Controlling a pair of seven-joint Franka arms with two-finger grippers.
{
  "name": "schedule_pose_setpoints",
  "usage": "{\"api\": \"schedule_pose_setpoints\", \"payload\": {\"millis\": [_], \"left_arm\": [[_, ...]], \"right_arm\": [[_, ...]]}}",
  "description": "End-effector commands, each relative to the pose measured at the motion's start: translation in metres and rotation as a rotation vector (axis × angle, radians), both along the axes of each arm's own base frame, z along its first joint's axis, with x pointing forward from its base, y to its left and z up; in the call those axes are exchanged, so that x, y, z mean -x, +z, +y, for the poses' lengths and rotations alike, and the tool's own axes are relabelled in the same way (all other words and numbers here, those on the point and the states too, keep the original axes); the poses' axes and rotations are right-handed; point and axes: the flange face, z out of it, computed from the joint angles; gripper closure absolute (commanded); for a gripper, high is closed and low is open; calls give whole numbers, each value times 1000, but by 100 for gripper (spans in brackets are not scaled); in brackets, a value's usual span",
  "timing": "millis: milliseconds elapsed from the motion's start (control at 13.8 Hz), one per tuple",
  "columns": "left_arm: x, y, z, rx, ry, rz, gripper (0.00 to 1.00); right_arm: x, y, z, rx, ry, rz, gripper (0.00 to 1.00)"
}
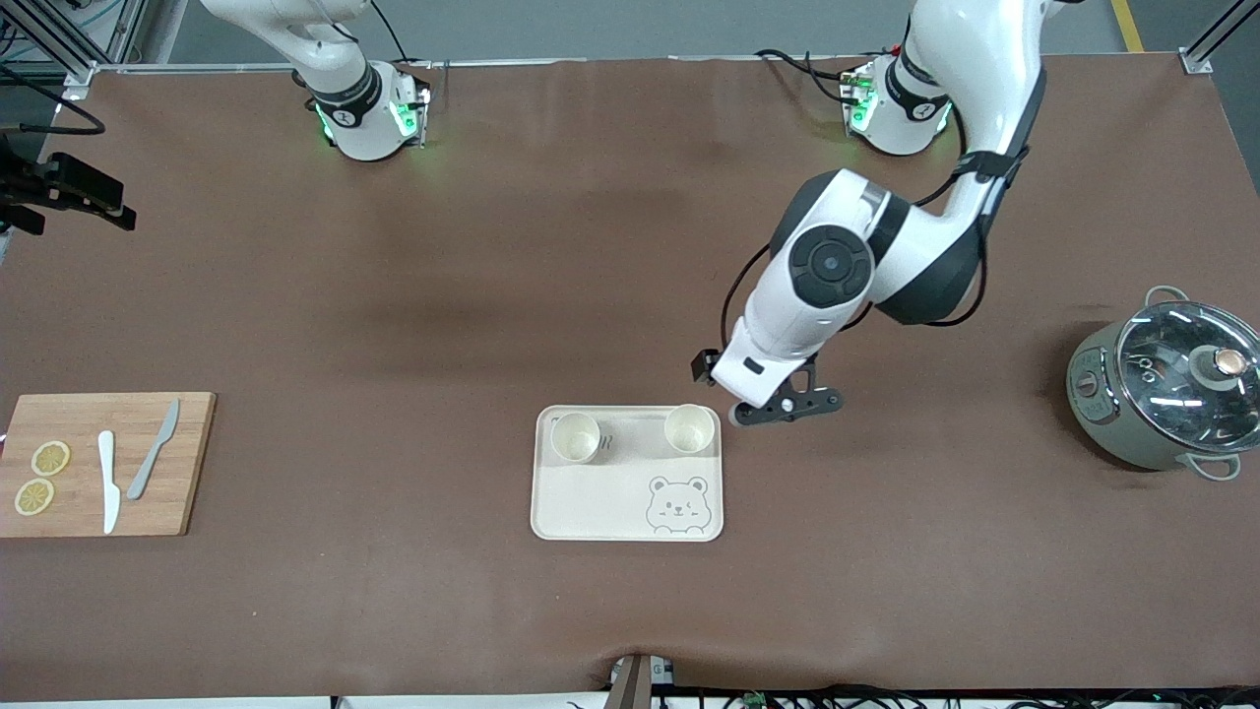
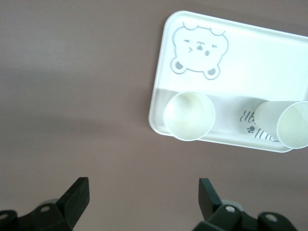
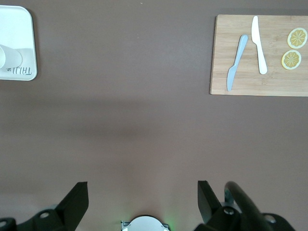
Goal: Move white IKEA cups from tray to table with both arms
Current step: 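Lower the left gripper around the paper cup and close it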
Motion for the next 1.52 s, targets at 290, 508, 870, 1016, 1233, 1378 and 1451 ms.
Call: {"api": "schedule_pose_setpoints", "payload": {"millis": [290,508,870,1016,1233,1378,1451], "left_arm": [[-2,-72,-17,-83,-45,-25,0],[-8,-84,-15,-70,-38,-40,0],[-11,-96,-15,-58,-30,-39,0],[-14,-102,-15,-42,-25,-54,0],[-16,-121,-18,-26,-24,-69,0],[-19,-128,-15,-25,-18,-72,0],[-21,-129,-13,-23,-19,-76,2]], "right_arm": [[8,3,-4,-4,-12,-2,0],[8,3,-4,-4,-12,0,0],[7,2,-4,-6,-12,1,0],[7,2,-4,-6,-12,3,0],[7,2,-4,-6,-12,1,0],[7,2,-4,-4,-12,1,0],[7,2,-4,-6,-12,3,0]]}}
